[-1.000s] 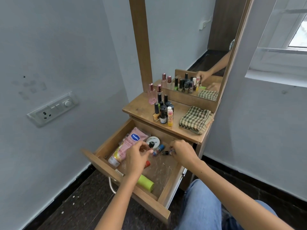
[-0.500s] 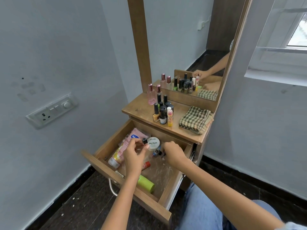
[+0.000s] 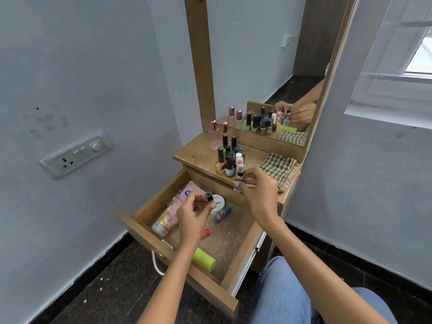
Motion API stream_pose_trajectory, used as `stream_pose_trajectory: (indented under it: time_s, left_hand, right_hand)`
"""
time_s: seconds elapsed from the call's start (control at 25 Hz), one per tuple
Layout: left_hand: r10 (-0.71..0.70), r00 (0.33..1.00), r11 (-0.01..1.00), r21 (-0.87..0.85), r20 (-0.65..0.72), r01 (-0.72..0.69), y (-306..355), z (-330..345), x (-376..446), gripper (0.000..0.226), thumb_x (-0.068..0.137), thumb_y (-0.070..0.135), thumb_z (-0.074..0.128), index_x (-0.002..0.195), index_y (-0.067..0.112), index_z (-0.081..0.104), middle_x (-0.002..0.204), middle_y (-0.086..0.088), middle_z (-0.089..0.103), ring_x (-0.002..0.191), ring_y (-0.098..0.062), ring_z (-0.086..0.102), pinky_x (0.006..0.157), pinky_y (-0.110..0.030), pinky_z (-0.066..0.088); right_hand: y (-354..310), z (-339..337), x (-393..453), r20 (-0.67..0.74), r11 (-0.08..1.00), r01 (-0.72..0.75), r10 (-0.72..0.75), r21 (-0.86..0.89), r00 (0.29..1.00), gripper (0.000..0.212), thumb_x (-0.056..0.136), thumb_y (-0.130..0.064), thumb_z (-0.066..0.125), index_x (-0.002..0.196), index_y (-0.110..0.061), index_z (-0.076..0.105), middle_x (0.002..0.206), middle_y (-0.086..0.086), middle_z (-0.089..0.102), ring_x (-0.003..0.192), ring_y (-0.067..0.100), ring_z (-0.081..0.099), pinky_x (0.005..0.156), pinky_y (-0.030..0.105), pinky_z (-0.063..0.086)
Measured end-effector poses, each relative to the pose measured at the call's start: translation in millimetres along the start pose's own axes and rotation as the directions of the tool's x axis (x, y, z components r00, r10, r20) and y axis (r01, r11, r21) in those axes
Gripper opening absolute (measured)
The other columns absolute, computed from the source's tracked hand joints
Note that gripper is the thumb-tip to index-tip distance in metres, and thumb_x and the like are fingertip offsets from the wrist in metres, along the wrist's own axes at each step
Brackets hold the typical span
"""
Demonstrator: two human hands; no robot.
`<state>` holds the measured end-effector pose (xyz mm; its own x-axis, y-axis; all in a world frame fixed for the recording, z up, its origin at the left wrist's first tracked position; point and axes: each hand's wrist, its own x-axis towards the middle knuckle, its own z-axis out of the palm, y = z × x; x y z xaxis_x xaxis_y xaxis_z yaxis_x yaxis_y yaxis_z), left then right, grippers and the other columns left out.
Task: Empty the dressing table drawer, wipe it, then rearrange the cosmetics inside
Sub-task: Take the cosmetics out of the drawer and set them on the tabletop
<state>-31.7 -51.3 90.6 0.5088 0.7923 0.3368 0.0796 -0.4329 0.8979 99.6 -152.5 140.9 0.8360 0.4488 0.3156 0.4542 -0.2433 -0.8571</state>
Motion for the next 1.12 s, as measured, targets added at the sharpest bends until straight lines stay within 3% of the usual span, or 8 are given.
stream_pose_trajectory:
  time_s: [0.08,0.24,0.6,0.88,1.0,1.12]
  left_hand:
    - [0.020,1.000,1.000,-0.012,0.013,-0.020,5.0,5.1,6.9,0.021,0.075,0.009,0.078,0.087,0.013,0.062,0.084,0.002,0.065,0.081,-0.009,0.063,0.073,-0.025,0.053]
    - [0.034,0.999,0.998,-0.051,-0.011,-0.034,20.0,17.5,20.7,0.024,0.073,0.010,0.079,0.087,0.016,0.061,0.082,0.004,0.065,0.079,-0.007,0.064,0.071,-0.025,0.054]
    - [0.040,0.998,0.998,-0.053,-0.045,-0.043,35.4,40.2,40.9,0.027,0.070,0.005,0.081,0.089,0.012,0.063,0.079,0.002,0.066,0.077,-0.012,0.068,0.071,-0.024,0.054]
    - [0.067,0.996,0.997,-0.038,-0.051,-0.069,38.1,44.7,42.7,0.028,0.071,0.007,0.080,0.090,0.017,0.062,0.081,0.003,0.067,0.080,-0.012,0.068,0.073,-0.025,0.055]
    - [0.068,0.996,0.996,-0.056,-0.057,-0.071,39.0,39.8,43.7,0.027,0.071,0.006,0.080,0.089,0.016,0.063,0.080,0.006,0.066,0.078,-0.009,0.066,0.071,-0.018,0.053]
    - [0.059,0.997,0.997,-0.043,-0.056,-0.061,32.1,27.6,50.7,0.025,0.073,0.006,0.079,0.091,0.015,0.064,0.082,0.005,0.066,0.078,-0.007,0.065,0.071,-0.021,0.054]
  right_hand:
    - [2.3,0.3,9.2,-0.046,0.999,0.001,-0.002,-0.042,0.999,0.023,0.075,-0.014,0.079,0.092,-0.013,0.063,0.087,-0.001,0.068,0.079,0.011,0.066,0.070,0.034,0.058]
    - [8.6,7.4,16.6,-0.063,0.988,0.014,-0.024,-0.151,0.998,0.024,0.077,-0.016,0.078,0.094,-0.012,0.061,0.091,0.002,0.066,0.083,0.017,0.064,0.072,0.040,0.056]
    - [10.5,12.5,29.4,-0.075,0.961,0.032,-0.055,-0.276,0.996,0.023,0.082,-0.019,0.073,0.097,-0.010,0.058,0.094,0.004,0.064,0.084,0.017,0.061,0.070,0.027,0.046]
    - [18.0,7.6,22.3,-0.095,0.982,0.074,-0.092,-0.176,0.991,0.038,0.076,-0.021,0.078,0.105,-0.011,0.056,0.099,0.002,0.063,0.087,0.015,0.063,0.073,0.033,0.055]
    - [21.6,3.1,8.8,-0.148,0.981,0.159,-0.175,-0.114,0.973,0.031,0.081,-0.016,0.074,0.107,-0.012,0.058,0.101,0.000,0.064,0.088,0.012,0.064,0.071,0.034,0.057]
    - [24.1,4.0,-4.8,-0.096,0.952,0.280,-0.293,-0.122,0.951,0.018,0.084,-0.013,0.070,0.099,-0.011,0.061,0.095,0.000,0.065,0.081,0.011,0.065,0.064,0.036,0.058]
